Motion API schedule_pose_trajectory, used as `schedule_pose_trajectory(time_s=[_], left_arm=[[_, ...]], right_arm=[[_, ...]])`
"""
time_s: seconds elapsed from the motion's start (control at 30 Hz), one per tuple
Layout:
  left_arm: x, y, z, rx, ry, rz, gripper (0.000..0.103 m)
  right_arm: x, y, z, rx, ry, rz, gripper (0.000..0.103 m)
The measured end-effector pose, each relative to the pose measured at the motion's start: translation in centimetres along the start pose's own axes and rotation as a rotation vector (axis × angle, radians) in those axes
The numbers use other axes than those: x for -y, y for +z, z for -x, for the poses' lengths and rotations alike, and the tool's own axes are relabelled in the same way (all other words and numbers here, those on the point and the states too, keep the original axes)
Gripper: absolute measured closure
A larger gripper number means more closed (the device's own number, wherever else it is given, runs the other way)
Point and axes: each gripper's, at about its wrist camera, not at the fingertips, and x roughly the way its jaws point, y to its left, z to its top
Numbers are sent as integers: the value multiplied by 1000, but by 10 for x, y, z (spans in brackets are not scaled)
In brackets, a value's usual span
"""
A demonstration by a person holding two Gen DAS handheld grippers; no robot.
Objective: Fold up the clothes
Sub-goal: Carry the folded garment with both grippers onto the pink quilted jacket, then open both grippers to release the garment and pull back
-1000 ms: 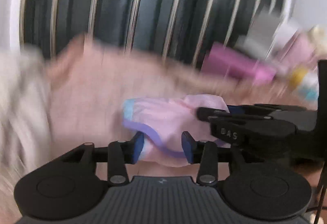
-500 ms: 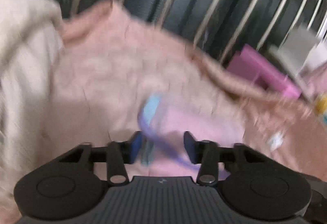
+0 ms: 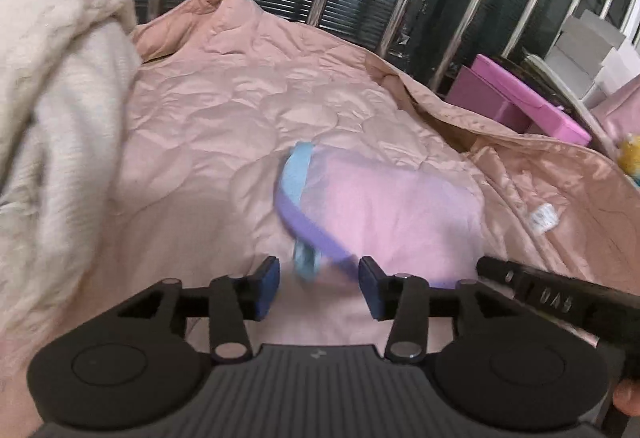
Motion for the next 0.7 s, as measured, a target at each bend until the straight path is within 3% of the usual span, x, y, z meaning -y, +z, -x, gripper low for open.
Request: schedule_pose_trajectory(time_s=[0.03,0.1,0.13,0.2,0.23,0.37,0.5,0.6,0.7], left_arm=[[0,-4,17,12,-1,-19,54],[2,-16,51,47,37,-71,37],[2,-24,70,68,63,-96,34],[-1,-44,105,88,99,-116,23],[-4,-57,122,90,111,-113,22],[-16,-118,173,93,211,-115,14],[-26,-163,196,134,333,-100,5],[-29,-178,197,151,401,-59,4],[-25,-184,197,152,397,-98,1]], right_arm=[[1,-1,13,26,21,-17,75],[-1,-6,39,54,51,-25,62],[-2,-9,52,67,64,-27,55],[-6,-23,82,70,86,-8,54],[-8,-33,98,68,104,6,52],[-18,-100,167,49,190,95,22],[-23,-163,222,61,204,165,15],[-25,-187,226,59,158,180,10],[-31,-198,214,56,88,183,10]])
